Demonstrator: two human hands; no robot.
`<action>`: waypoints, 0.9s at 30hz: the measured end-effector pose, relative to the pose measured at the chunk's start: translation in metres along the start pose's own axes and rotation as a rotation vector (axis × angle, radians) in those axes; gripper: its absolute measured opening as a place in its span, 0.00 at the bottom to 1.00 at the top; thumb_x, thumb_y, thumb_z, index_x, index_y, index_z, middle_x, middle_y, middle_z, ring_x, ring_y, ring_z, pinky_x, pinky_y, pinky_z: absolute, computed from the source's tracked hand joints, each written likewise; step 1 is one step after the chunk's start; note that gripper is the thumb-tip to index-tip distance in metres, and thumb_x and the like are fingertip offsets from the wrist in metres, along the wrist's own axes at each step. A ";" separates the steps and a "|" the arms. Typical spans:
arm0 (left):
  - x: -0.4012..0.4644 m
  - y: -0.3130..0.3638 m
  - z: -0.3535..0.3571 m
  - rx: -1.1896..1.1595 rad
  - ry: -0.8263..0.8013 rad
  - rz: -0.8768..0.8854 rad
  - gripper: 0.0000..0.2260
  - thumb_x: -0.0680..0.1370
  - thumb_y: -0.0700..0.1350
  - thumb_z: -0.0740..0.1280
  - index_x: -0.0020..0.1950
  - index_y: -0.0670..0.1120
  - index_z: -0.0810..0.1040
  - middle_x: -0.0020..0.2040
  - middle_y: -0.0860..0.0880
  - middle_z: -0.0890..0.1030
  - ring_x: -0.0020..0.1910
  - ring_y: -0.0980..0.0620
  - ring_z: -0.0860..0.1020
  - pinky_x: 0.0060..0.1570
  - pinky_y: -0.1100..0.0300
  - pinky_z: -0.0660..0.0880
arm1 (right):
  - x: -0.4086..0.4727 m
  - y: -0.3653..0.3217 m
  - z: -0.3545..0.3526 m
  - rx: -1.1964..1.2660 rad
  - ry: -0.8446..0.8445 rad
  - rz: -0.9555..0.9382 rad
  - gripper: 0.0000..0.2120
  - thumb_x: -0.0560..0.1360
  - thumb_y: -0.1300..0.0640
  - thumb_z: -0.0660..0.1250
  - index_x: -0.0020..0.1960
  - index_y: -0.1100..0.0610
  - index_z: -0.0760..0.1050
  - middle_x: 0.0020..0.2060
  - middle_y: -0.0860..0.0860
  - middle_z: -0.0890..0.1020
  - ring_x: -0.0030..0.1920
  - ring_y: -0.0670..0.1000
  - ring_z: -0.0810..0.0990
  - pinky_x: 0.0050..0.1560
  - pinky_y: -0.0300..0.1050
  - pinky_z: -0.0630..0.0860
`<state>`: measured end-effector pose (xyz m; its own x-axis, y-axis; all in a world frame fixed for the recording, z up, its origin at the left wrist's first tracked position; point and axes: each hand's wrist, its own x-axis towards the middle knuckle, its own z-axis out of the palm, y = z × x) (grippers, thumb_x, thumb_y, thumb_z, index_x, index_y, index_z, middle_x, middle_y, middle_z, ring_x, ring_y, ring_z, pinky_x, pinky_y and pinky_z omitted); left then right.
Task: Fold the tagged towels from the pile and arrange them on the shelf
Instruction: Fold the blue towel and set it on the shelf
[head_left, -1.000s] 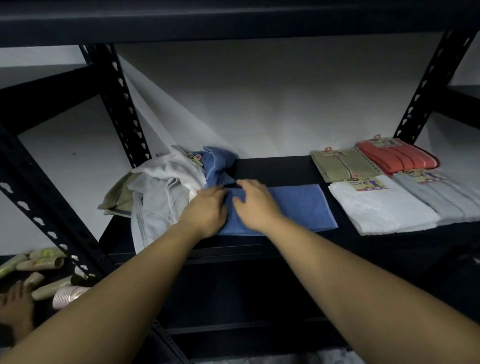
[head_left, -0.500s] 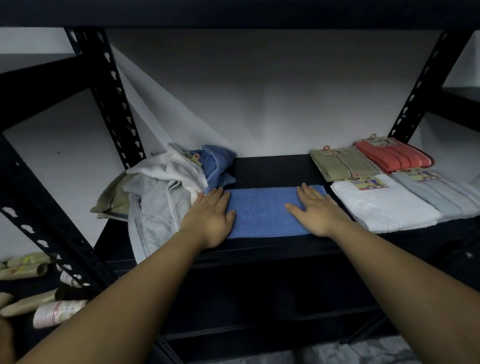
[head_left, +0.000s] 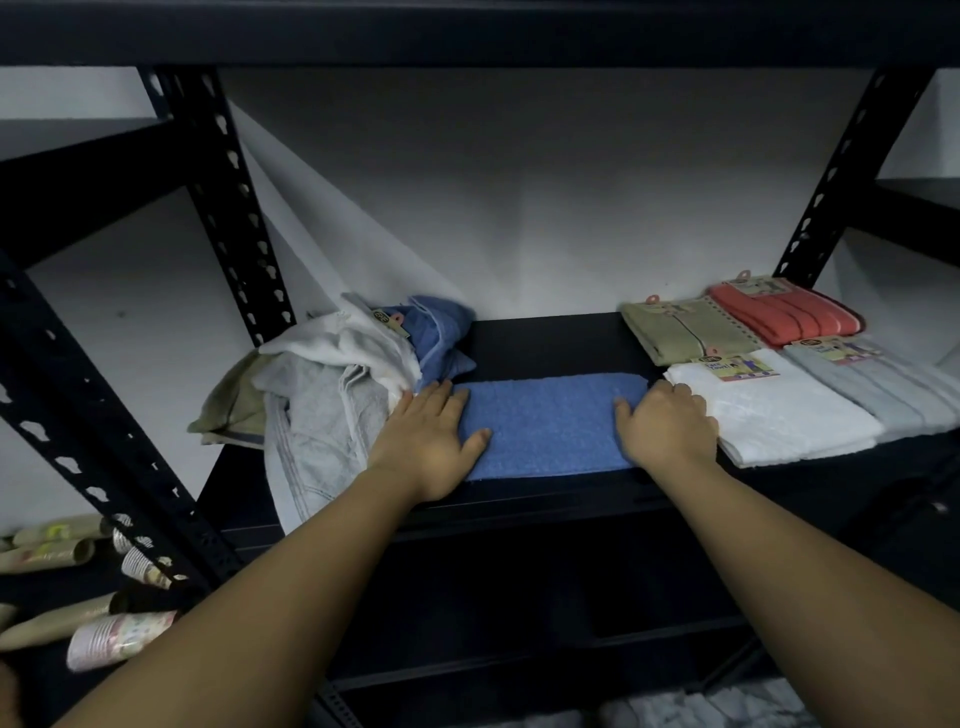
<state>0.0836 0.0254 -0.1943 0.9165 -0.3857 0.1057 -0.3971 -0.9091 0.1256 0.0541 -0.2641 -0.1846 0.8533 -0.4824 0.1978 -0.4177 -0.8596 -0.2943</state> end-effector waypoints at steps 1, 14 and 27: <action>0.000 0.000 0.000 0.002 -0.003 0.003 0.34 0.83 0.67 0.48 0.84 0.49 0.55 0.84 0.47 0.55 0.83 0.49 0.51 0.81 0.48 0.45 | 0.002 0.001 0.001 0.023 -0.009 -0.013 0.26 0.83 0.42 0.60 0.64 0.65 0.72 0.61 0.62 0.78 0.62 0.64 0.76 0.55 0.54 0.73; 0.018 0.017 -0.013 0.048 0.043 0.231 0.38 0.75 0.66 0.47 0.78 0.48 0.69 0.79 0.43 0.66 0.78 0.43 0.63 0.79 0.48 0.56 | 0.030 0.015 -0.052 0.422 -0.164 -0.236 0.25 0.79 0.50 0.73 0.70 0.56 0.67 0.59 0.56 0.80 0.60 0.59 0.79 0.57 0.49 0.74; 0.067 0.087 0.007 -0.162 -0.064 0.475 0.25 0.80 0.63 0.57 0.77 0.61 0.68 0.68 0.54 0.71 0.67 0.51 0.69 0.68 0.46 0.70 | 0.076 0.041 -0.114 0.712 -0.281 -0.407 0.07 0.76 0.61 0.75 0.51 0.52 0.80 0.45 0.43 0.84 0.46 0.40 0.82 0.49 0.40 0.74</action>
<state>0.1105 -0.0804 -0.1835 0.6321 -0.7642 0.1284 -0.7685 -0.5971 0.2299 0.0668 -0.3550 -0.0749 0.9788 -0.0198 0.2040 0.1515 -0.6010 -0.7848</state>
